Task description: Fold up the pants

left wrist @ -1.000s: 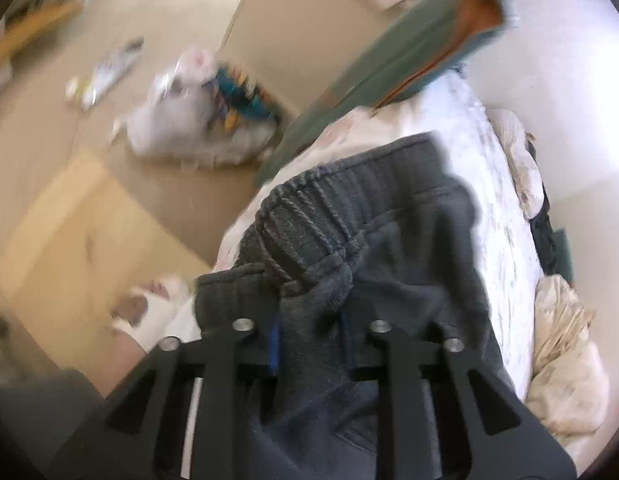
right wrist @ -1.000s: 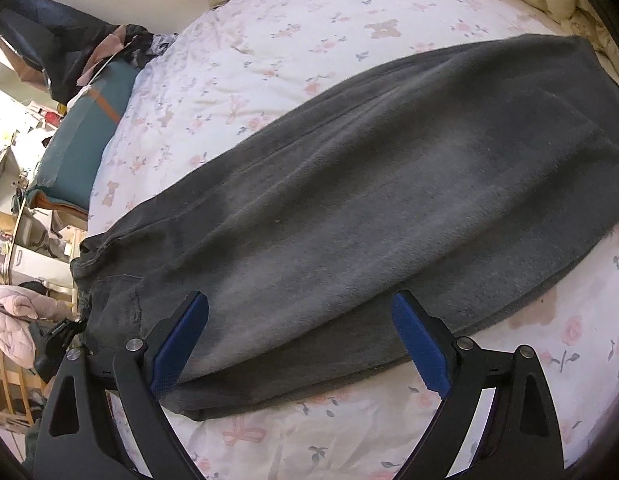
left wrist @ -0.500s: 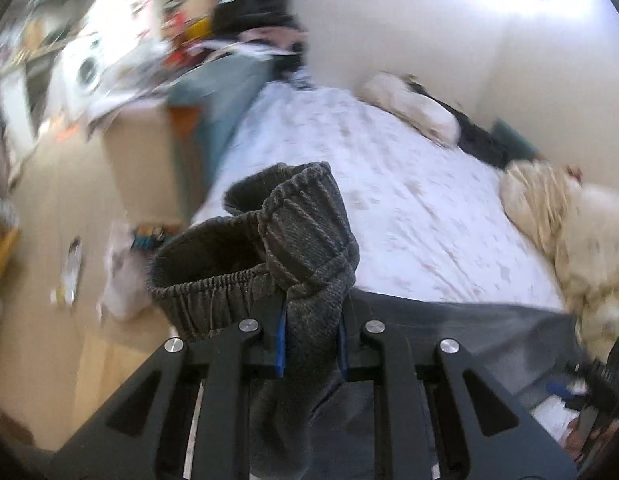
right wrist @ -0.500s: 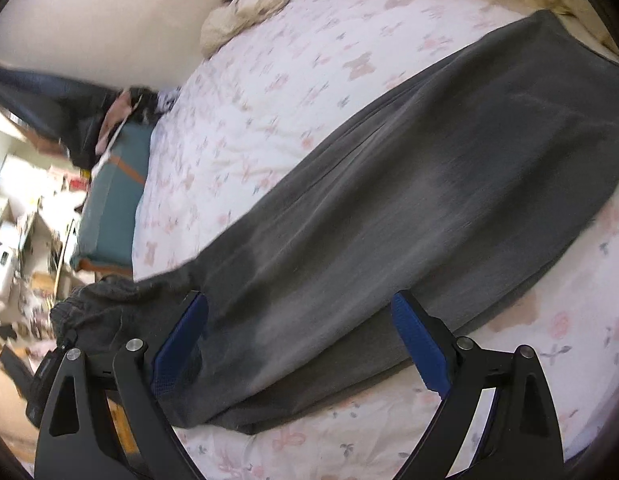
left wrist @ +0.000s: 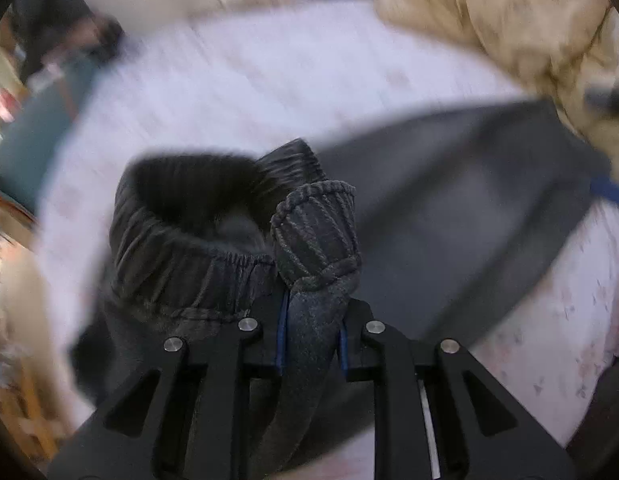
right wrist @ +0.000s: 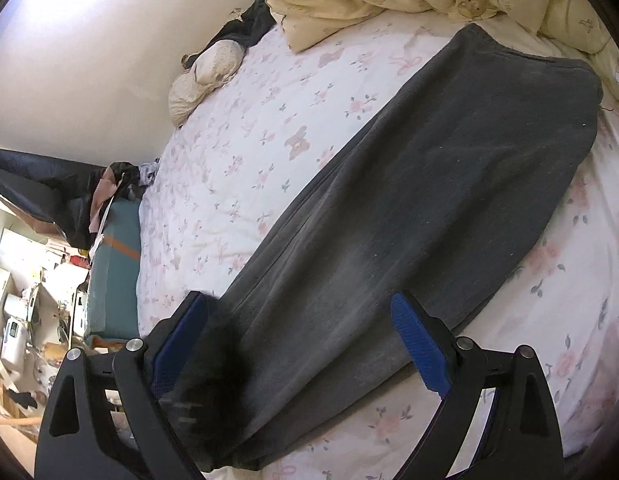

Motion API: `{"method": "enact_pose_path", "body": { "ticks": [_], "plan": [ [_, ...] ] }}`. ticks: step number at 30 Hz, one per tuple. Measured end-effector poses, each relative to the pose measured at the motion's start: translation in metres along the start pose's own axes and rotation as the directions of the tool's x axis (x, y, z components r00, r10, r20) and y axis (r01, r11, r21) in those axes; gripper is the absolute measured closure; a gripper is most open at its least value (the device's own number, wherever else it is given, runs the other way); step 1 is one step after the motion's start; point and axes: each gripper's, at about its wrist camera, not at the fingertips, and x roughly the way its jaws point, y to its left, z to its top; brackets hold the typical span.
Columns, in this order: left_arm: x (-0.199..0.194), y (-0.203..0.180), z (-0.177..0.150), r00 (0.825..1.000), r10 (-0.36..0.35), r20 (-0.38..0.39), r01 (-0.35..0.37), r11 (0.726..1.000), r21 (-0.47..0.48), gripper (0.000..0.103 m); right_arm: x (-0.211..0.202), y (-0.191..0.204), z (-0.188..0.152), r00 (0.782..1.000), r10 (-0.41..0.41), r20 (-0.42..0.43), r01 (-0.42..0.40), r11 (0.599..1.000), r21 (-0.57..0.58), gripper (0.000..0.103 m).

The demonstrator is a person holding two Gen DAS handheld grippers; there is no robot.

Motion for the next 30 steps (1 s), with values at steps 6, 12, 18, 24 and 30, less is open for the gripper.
{"method": "enact_pose_path", "body": {
  "ticks": [6,12,18,24,30],
  "plan": [
    [-0.004,-0.001,-0.01,0.993,-0.118,-0.023,0.117,0.993,-0.017,0.054,0.003,-0.003,0.001,1.0,-0.024,-0.001,0.024,1.0,-0.01,0.008],
    [-0.086,0.031,-0.042,0.929,-0.363,0.066,0.366,0.929,-0.045,0.028,0.011,0.008,-0.004,1.0,-0.011,-0.029,0.01,0.999,-0.046,0.008],
    [-0.109,0.126,-0.059,0.982,-0.114,0.15,0.14,0.974,-0.179,0.028,0.028,0.026,-0.02,0.992,0.041,-0.118,-0.053,0.994,-0.097,0.008],
    [-0.094,0.179,-0.081,0.992,0.022,0.12,0.021,0.939,-0.342,0.028,0.052,0.067,-0.052,0.96,0.111,-0.257,-0.173,0.957,-0.234,0.008],
    [-0.089,0.197,-0.082,0.995,0.007,0.103,0.038,0.9,-0.435,0.028,0.095,0.083,-0.086,0.934,-0.026,-0.355,-0.116,0.921,-0.371,0.01]
  ]
}}
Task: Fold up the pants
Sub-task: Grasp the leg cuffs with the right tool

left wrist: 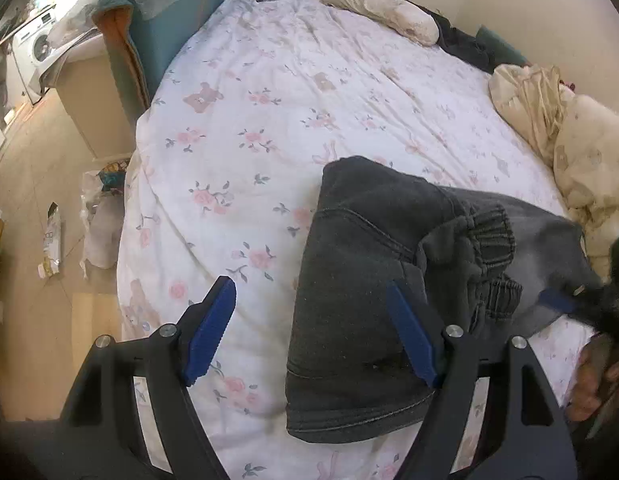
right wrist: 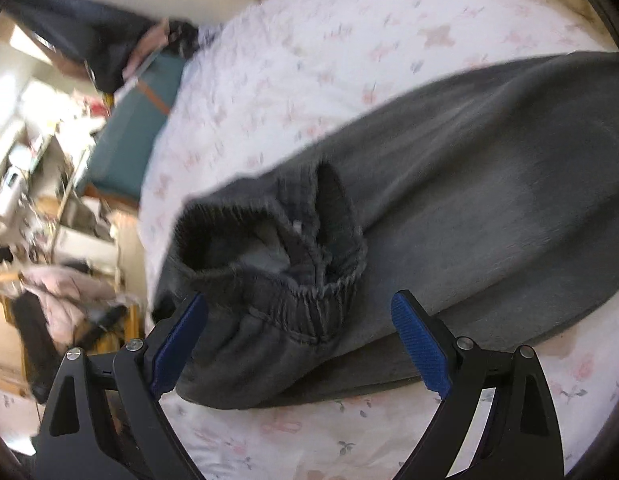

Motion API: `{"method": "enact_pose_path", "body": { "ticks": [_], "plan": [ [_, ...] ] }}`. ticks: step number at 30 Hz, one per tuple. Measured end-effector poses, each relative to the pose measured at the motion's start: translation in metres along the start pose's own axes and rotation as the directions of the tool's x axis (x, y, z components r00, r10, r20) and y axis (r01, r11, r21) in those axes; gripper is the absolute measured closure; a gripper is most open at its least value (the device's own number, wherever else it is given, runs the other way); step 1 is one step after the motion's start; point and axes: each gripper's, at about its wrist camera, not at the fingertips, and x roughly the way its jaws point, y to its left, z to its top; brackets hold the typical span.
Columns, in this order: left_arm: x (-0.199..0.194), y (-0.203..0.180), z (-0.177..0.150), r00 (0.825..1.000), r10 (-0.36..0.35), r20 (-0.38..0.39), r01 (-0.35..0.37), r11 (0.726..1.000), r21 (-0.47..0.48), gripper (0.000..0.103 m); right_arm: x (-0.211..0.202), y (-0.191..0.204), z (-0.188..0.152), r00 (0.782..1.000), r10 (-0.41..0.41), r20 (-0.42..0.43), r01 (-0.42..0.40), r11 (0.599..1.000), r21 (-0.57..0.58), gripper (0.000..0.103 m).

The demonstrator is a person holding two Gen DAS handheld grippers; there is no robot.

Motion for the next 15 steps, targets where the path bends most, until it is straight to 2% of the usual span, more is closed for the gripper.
{"method": "enact_pose_path", "body": {
  "ticks": [1,2,3,5,7,8,9,11,13,15],
  "plan": [
    [0.0,0.002,0.002,1.0,0.006,0.004,-0.006,1.0,-0.005,0.028,0.009,0.0,-0.001,1.0,0.002,-0.022,-0.002,1.0,-0.005,0.013],
    [0.0,0.006,0.002,1.0,0.009,0.004,-0.009,1.0,-0.011,0.028,0.017,0.001,-0.003,0.999,0.001,-0.041,-0.002,1.0,-0.013,0.022],
    [0.0,0.007,0.002,1.0,0.011,0.003,-0.011,1.0,-0.02,0.028,0.022,0.003,-0.004,0.999,-0.005,-0.042,0.004,1.0,-0.02,0.025],
    [0.001,0.012,0.003,1.0,0.004,0.006,-0.004,0.999,-0.038,0.028,0.03,0.004,-0.002,0.998,-0.058,-0.024,0.058,0.998,-0.021,0.025],
    [0.001,0.015,0.005,1.0,0.008,0.011,-0.008,0.999,-0.049,0.028,0.046,-0.003,-0.001,0.995,-0.073,-0.066,0.074,0.997,0.022,0.025],
    [0.002,0.017,0.006,1.0,0.01,0.008,-0.009,0.998,-0.056,0.028,0.051,-0.006,-0.002,0.995,-0.065,-0.082,0.067,0.997,0.032,0.052],
    [0.003,0.019,0.007,1.0,0.012,0.003,-0.011,0.998,-0.065,0.028,0.054,-0.008,-0.005,0.996,-0.031,-0.09,0.035,0.999,0.041,0.071],
    [0.004,0.024,0.009,1.0,-0.002,-0.009,0.001,0.996,-0.092,0.028,0.041,-0.001,-0.006,0.998,-0.006,-0.061,0.007,1.0,0.016,0.077],
    [0.004,0.029,0.011,0.999,-0.029,-0.017,0.027,0.99,-0.137,0.028,0.013,0.008,-0.006,0.999,0.032,-0.003,-0.032,0.999,-0.009,0.078],
    [0.005,0.032,0.012,0.999,-0.049,-0.022,0.045,0.984,-0.172,0.028,-0.006,0.003,-0.01,1.0,0.021,0.017,-0.021,0.999,0.024,0.078]
  ]
}}
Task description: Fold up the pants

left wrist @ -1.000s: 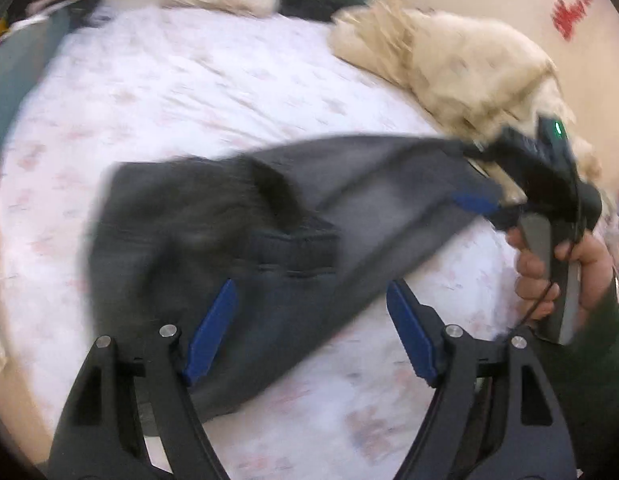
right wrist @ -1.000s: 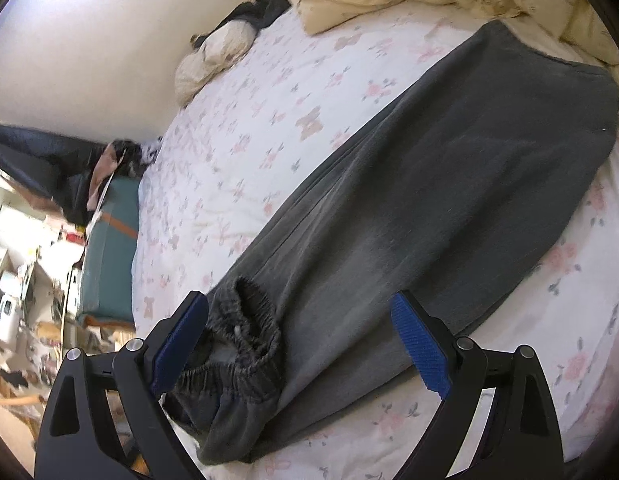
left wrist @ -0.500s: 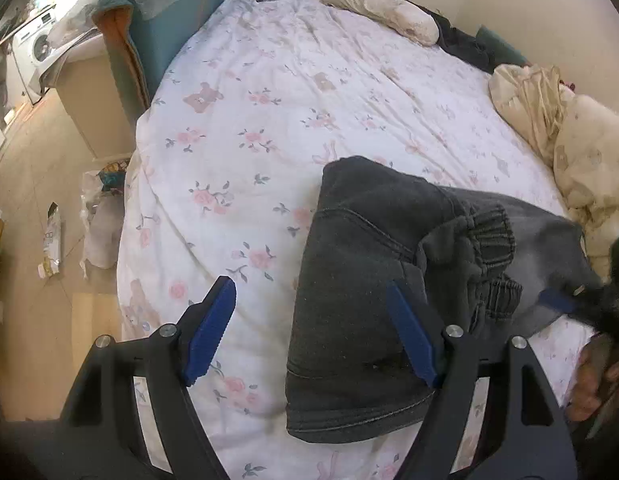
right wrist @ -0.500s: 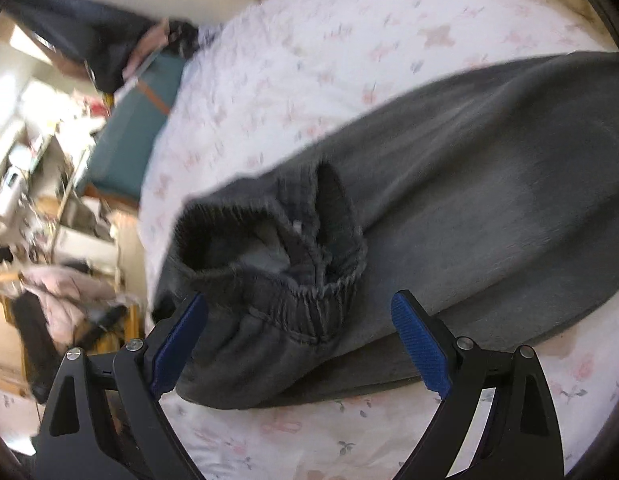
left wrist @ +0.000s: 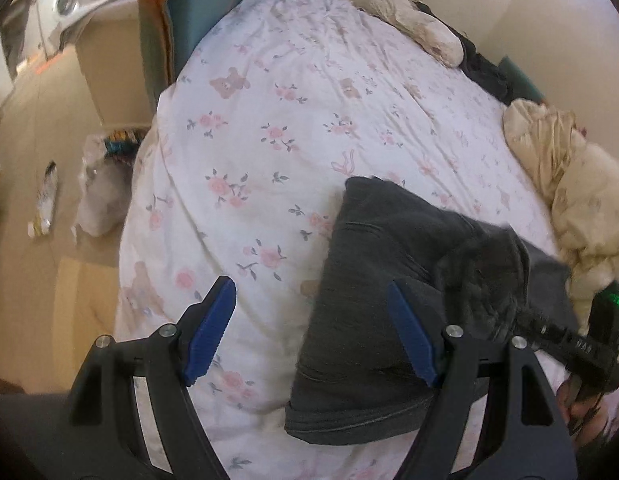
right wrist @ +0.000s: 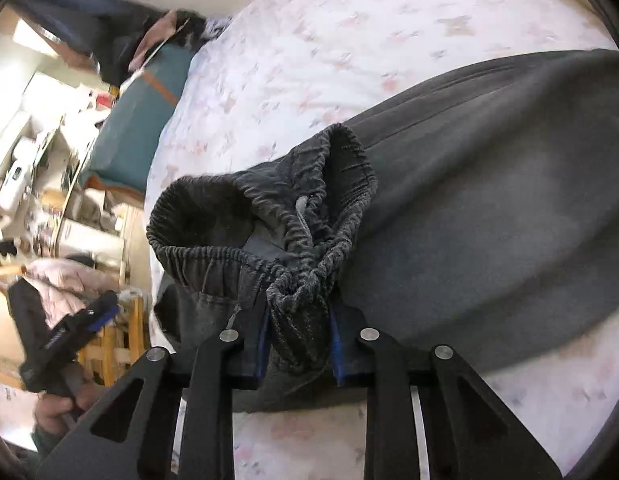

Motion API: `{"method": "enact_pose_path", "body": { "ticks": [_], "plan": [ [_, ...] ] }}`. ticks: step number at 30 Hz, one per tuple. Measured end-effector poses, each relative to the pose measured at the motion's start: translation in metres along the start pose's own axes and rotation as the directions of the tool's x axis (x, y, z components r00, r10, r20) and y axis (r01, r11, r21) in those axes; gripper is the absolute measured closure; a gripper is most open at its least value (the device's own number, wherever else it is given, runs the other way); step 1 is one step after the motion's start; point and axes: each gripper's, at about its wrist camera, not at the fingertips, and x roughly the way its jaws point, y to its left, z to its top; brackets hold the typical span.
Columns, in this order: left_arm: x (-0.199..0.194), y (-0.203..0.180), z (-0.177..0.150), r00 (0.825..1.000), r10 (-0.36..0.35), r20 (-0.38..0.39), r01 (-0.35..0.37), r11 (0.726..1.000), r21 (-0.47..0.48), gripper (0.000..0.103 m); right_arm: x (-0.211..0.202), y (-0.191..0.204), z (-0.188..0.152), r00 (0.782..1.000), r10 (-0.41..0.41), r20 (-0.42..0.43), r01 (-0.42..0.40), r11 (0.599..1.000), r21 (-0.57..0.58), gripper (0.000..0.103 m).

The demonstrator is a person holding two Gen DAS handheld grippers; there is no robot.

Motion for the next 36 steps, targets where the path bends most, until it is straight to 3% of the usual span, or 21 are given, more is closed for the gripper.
{"method": "enact_pose_path", "body": {
  "ticks": [3,5,7,8,9,11,14,17,19,20,21,23,25,27,28,30,31,32,34,35,36],
  "plan": [
    [0.002,0.001,0.003,1.0,-0.019,-0.018,0.018,0.999,-0.037,0.028,0.018,-0.036,-0.008,0.982,-0.166,-0.09,0.171,0.984,0.049,0.069],
    [0.003,0.0,0.005,0.999,-0.038,-0.03,0.037,0.998,-0.06,0.028,0.029,-0.057,-0.011,0.973,-0.17,-0.159,0.192,0.972,0.136,0.056],
    [0.002,0.0,0.005,0.998,-0.049,-0.033,0.047,0.996,-0.076,0.028,0.017,-0.049,-0.007,0.975,-0.171,-0.141,0.189,0.974,0.124,0.053],
    [0.001,0.0,0.005,0.998,-0.057,-0.033,0.054,0.995,-0.081,0.028,0.006,-0.036,-0.002,0.974,-0.201,-0.102,0.208,0.976,0.065,0.04],
    [0.001,-0.001,0.005,0.998,-0.062,-0.033,0.059,0.995,-0.083,0.028,-0.004,-0.025,0.001,0.972,-0.224,-0.069,0.225,0.974,0.014,0.019],
    [0.0,-0.002,0.004,0.997,-0.062,-0.034,0.06,0.995,-0.078,0.028,-0.02,0.001,0.01,0.976,-0.217,-0.007,0.216,0.973,-0.078,0.003],
    [0.001,-0.005,0.004,0.997,-0.069,-0.045,0.066,0.995,-0.078,0.028,-0.006,0.029,0.025,0.987,-0.16,-0.018,0.155,0.974,-0.163,0.003],
    [0.002,-0.006,0.005,0.997,-0.066,-0.041,0.063,0.995,-0.074,0.028,0.034,0.045,0.036,0.977,-0.202,-0.067,0.18,0.952,-0.246,0.003],
    [0.002,-0.005,0.005,0.998,-0.058,-0.036,0.055,0.996,-0.073,0.028,0.051,0.051,0.043,0.962,-0.272,-0.029,0.25,0.919,-0.306,0.011],
    [0.002,-0.004,0.006,0.998,-0.053,-0.034,0.05,0.996,-0.075,0.028,0.056,0.051,0.048,0.958,-0.286,-0.014,0.264,0.902,-0.341,0.056],
    [0.002,-0.002,0.006,0.998,-0.048,-0.032,0.045,0.996,-0.082,0.028,0.059,0.048,0.054,0.959,-0.281,-0.044,0.251,0.907,-0.337,0.089],
    [0.002,0.003,0.006,0.999,-0.046,-0.03,0.042,0.994,-0.099,0.028,0.05,0.041,0.069,0.976,-0.195,-0.102,0.163,0.951,-0.263,0.094],
    [0.003,0.005,0.007,0.999,-0.04,-0.031,0.037,0.994,-0.102,0.028,0.032,0.047,0.083,0.981,-0.192,-0.026,0.176,0.94,-0.293,0.094],
    [0.006,0.006,0.007,0.999,-0.032,-0.034,0.029,0.994,-0.105,0.028,0.026,0.041,0.099,0.982,-0.188,0.03,0.19,0.959,-0.209,0.094],
    [0.007,0.006,0.008,0.999,-0.031,-0.036,0.027,0.994,-0.107,0.028,0.031,0.027,0.108,0.976,-0.211,0.045,0.216,0.965,-0.148,0.095],
    [0.009,0.006,0.009,0.999,-0.032,-0.043,0.027,0.994,-0.11,0.028,0.048,0.013,0.116,0.961,-0.272,0.053,0.277,0.946,-0.167,0.095],
    [0.009,0.006,0.009,0.999,-0.032,-0.042,0.027,0.993,-0.113,0.028,0.064,0.0,0.117,0.947,-0.319,-0.018,0.313,0.936,-0.161,0.095],
    [0.008,0.005,0.009,0.999,-0.03,-0.041,0.025,0.993,-0.114,0.028,0.073,-0.008,0.117,0.947,-0.314,-0.072,0.302,0.944,-0.134,0.093],
    [0.012,0.003,0.007,0.998,-0.031,-0.053,0.025,0.994,-0.105,0.028,0.062,-0.018,0.115,0.97,-0.23,-0.084,0.225,0.972,-0.062,0.085],
    [0.016,0.001,0.005,0.997,-0.03,-0.07,0.023,0.995,-0.096,0.028,0.054,-0.02,0.115,0.973,-0.217,-0.08,0.214,0.976,-0.05,0.061],
    [0.023,-0.002,0.001,0.994,-0.033,-0.101,0.025,0.996,-0.081,0.028,0.048,-0.02,0.114,0.976,-0.204,-0.074,0.201,0.979,-0.044,0.025]
  ]
}}
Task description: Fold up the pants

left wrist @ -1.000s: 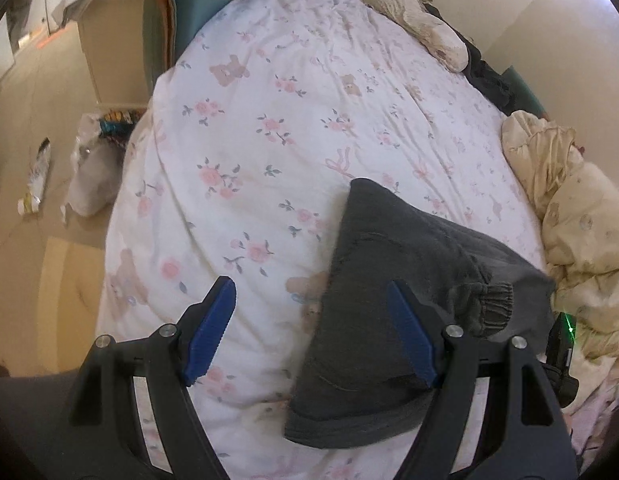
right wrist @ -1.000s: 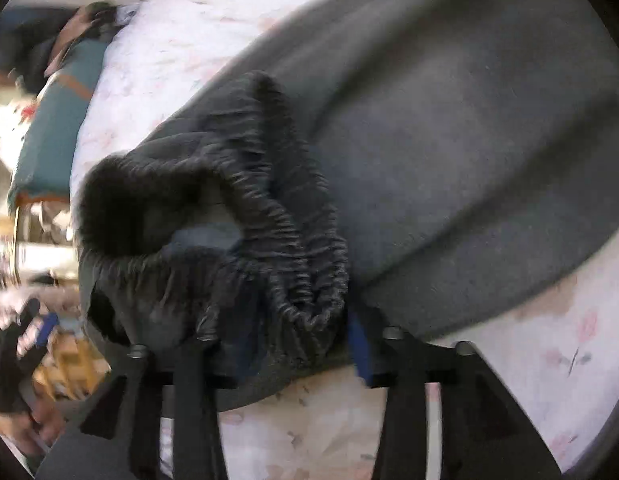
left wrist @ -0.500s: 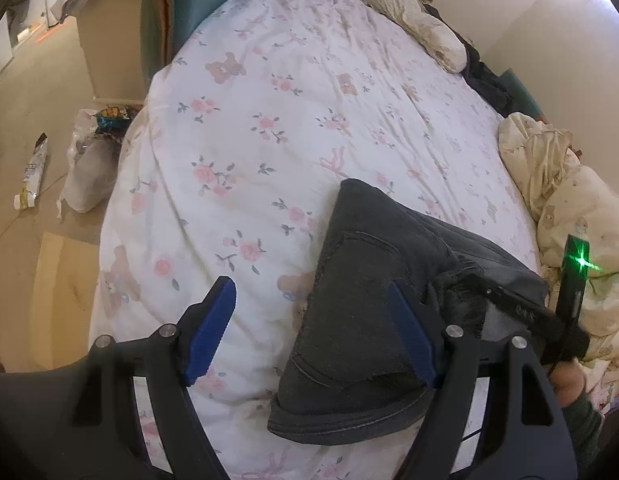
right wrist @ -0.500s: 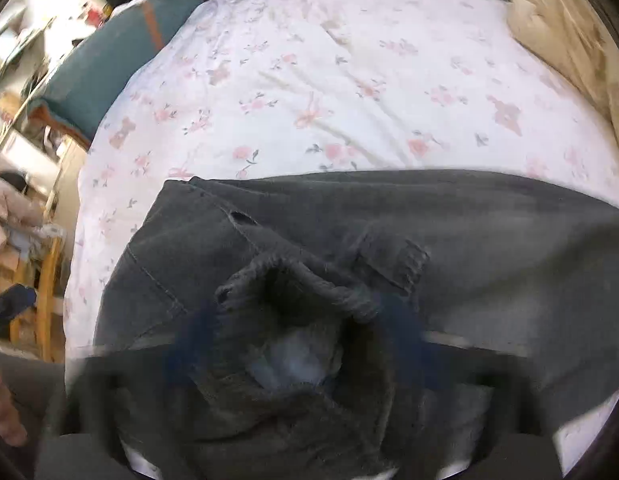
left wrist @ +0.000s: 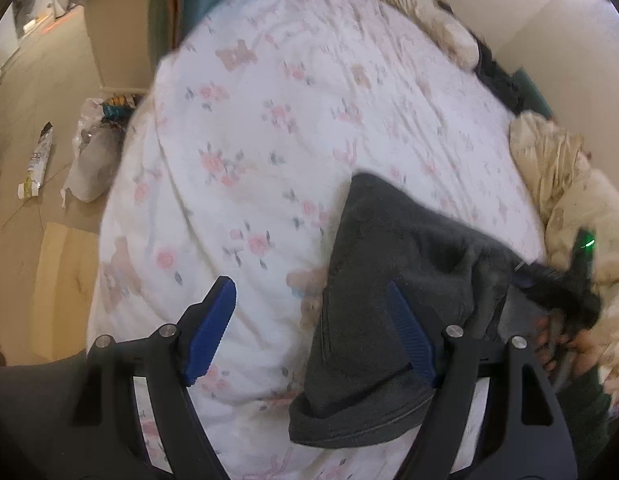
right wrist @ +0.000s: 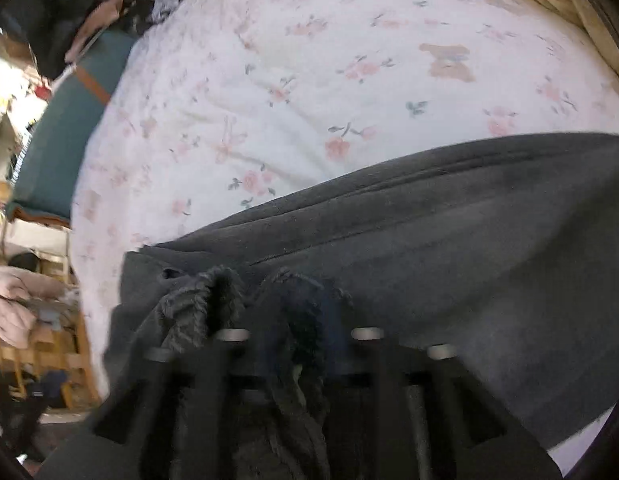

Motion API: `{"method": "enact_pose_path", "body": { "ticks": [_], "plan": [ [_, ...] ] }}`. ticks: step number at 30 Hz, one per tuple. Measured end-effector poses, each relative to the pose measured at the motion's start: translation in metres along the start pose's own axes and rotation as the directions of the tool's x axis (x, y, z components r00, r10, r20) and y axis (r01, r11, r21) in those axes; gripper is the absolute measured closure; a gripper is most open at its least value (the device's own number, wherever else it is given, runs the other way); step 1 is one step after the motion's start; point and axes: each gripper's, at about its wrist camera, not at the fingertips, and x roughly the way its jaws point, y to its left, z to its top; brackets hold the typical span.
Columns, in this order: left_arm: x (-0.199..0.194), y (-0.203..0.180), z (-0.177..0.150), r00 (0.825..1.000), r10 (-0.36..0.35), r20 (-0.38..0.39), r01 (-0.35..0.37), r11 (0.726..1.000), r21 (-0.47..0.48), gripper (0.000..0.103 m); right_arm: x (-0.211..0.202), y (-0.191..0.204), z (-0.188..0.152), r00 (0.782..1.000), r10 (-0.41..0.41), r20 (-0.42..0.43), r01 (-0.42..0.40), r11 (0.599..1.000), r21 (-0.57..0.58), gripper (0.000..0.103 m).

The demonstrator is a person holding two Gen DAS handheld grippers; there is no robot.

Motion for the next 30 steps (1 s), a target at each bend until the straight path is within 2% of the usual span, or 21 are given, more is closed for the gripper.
{"method": "enact_pose_path", "body": {
  "ticks": [2,3,5,9,10,11,12,13,14,16,19,20,22,25,26,27,29,30],
  "plan": [
    [0.015,-0.005,-0.008,0.997,-0.009,-0.072,0.011,1.0,0.027,0.028,-0.015,-0.003,-0.005,0.998,0.048,0.04,-0.048,0.999,0.002,0.001],
    [0.027,-0.007,-0.014,0.993,-0.007,-0.119,0.012,0.999,0.043,0.028,-0.019,-0.002,-0.007,0.996,0.077,0.041,-0.078,0.997,0.003,0.001],
    [0.042,-0.011,-0.024,0.986,0.016,-0.166,-0.006,0.998,0.065,0.028,-0.012,-0.002,-0.008,0.99,0.139,0.011,-0.139,0.99,0.024,0.001],
    [0.079,-0.013,-0.049,0.964,0.075,-0.257,-0.049,0.993,0.107,0.028,0.029,-0.003,-0.014,0.979,0.178,-0.097,-0.17,0.982,0.082,0.003],
    [0.088,-0.012,-0.055,0.954,0.09,-0.287,-0.058,0.992,0.116,0.028,0.039,-0.003,-0.018,0.974,0.192,-0.123,-0.179,0.978,0.105,0.01],
    [0.093,-0.012,-0.06,0.948,0.098,-0.303,-0.064,0.991,0.122,0.027,0.038,-0.003,-0.023,0.968,0.222,-0.12,-0.209,0.971,0.112,0.043],
    [0.094,-0.013,-0.062,0.952,0.106,-0.286,-0.07,0.989,0.133,0.026,0.035,0.002,-0.027,0.966,0.232,-0.111,-0.222,0.97,0.097,0.05],
    [0.093,-0.015,-0.063,0.954,0.114,-0.277,-0.075,0.986,0.147,0.025,0.029,0.016,-0.028,0.979,0.183,-0.09,-0.181,0.983,0.027,0.056],
    [0.093,-0.016,-0.064,0.955,0.12,-0.272,-0.079,0.985,0.154,0.025,0.025,0.027,-0.028,0.98,0.181,-0.085,-0.184,0.983,-0.027,0.064],
    [0.091,-0.015,-0.064,0.958,0.104,-0.267,-0.071,0.989,0.129,0.025,0.009,0.051,-0.022,0.978,0.202,-0.052,-0.207,0.97,-0.13,0.067],
    [0.079,-0.017,-0.064,0.97,0.087,-0.229,-0.061,0.991,0.118,0.025,-0.022,0.074,-0.001,0.958,0.283,0.038,-0.27,0.941,-0.206,0.068],
    [0.077,-0.019,-0.064,0.972,0.086,-0.217,-0.059,0.99,0.127,0.022,-0.027,0.079,0.004,0.956,0.289,0.059,-0.268,0.935,-0.231,0.069],
    [0.074,-0.022,-0.065,0.975,0.097,-0.201,-0.067,0.986,0.152,0.018,-0.024,0.081,0.017,0.96,0.269,0.075,-0.244,0.939,-0.244,0.068],
    [0.082,-0.028,-0.074,0.96,0.118,-0.254,-0.074,0.982,0.174,0.018,0.021,0.06,0.022,0.988,0.153,-0.035,-0.157,0.968,-0.197,0.059],
    [0.082,-0.028,-0.076,0.957,0.114,-0.267,-0.069,0.983,0.171,0.018,0.033,0.052,0.018,0.991,0.112,-0.076,-0.125,0.973,-0.196,0.053],
    [0.081,-0.03,-0.078,0.955,0.119,-0.271,-0.072,0.981,0.178,0.018,0.033,0.044,0.014,0.993,0.084,-0.083,-0.098,0.976,-0.194,0.038],
    [0.073,-0.031,-0.079,0.957,0.13,-0.26,-0.081,0.978,0.19,0.018,0.016,0.032,0.009,0.995,0.084,-0.058,-0.092,0.982,-0.163,0.029],
    [0.065,-0.031,-0.078,0.963,0.13,-0.236,-0.087,0.979,0.185,0.018,-0.001,0.027,0.003,0.997,0.075,-0.026,-0.079,0.985,-0.152,0.028]
  ]
}}
